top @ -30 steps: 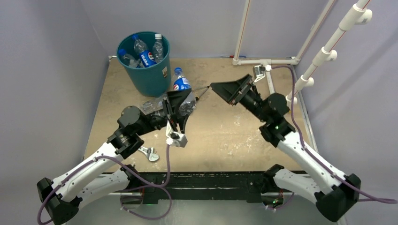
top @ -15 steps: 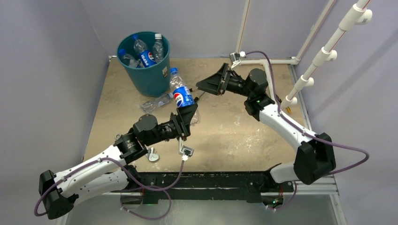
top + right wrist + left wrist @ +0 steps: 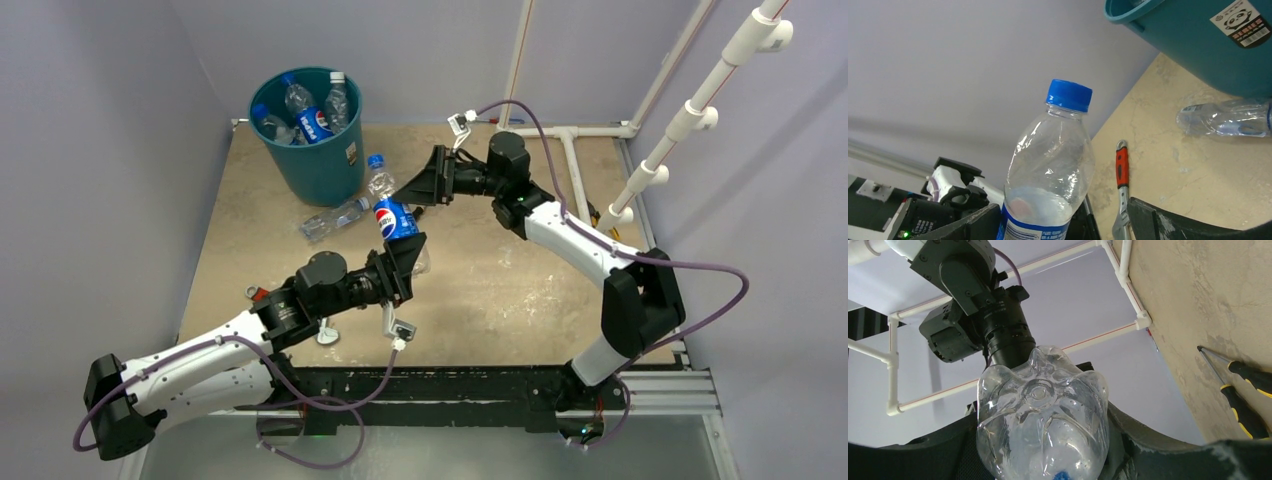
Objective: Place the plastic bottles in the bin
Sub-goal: Place the plastic bottle in the trash bin.
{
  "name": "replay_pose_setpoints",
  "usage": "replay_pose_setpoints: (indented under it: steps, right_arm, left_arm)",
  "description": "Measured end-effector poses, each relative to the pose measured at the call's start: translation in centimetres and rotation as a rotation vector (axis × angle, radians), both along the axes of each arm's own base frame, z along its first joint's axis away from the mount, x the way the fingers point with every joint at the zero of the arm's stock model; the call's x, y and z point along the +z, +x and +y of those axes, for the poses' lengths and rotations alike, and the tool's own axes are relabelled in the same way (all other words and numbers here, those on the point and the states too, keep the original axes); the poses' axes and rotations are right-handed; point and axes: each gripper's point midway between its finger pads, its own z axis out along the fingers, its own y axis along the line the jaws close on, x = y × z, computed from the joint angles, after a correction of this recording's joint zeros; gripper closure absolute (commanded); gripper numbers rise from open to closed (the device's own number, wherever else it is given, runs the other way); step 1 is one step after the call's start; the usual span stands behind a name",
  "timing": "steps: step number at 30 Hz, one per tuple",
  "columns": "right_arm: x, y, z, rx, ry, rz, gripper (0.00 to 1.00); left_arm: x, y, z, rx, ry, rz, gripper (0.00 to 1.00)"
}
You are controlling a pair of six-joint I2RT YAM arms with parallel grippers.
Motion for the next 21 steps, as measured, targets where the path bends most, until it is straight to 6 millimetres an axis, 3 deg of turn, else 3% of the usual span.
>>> replay_pose_setpoints:
  steps: [7, 11, 16, 19, 21]
  right_arm:
    - [0.0, -0.8, 1.1, 0.052, 0.003, -0.022, 0.16]
    - [-0.1, -1.7, 2.2, 0.095, 0.011, -0.025, 0.35]
    - [0.5, -2.7, 2.9, 0.124, 0.036, -0.006, 0.51]
    - [0.9, -3.0, 3.0, 0.135, 0.054, -0.001, 0.52]
    - [1.1, -3.2, 3.0, 0.144, 0.063, 0.000, 0.43]
  left_arm:
    - [-0.2, -0.3, -0.2, 0.000, 0.009, 0.002, 1.00]
    - [-0.7, -0.3, -0.2, 0.005, 0.026, 0.009, 1.00]
    - [-0.8, -0.2, -0.2, 0.013, 0.041, -0.004, 1.00]
    - [-0.8, -0.1, -0.2, 0.014, 0.048, -0.017, 1.00]
    - [-0.8, -0.1, -0.3, 0.012, 0.047, -0.021, 1.00]
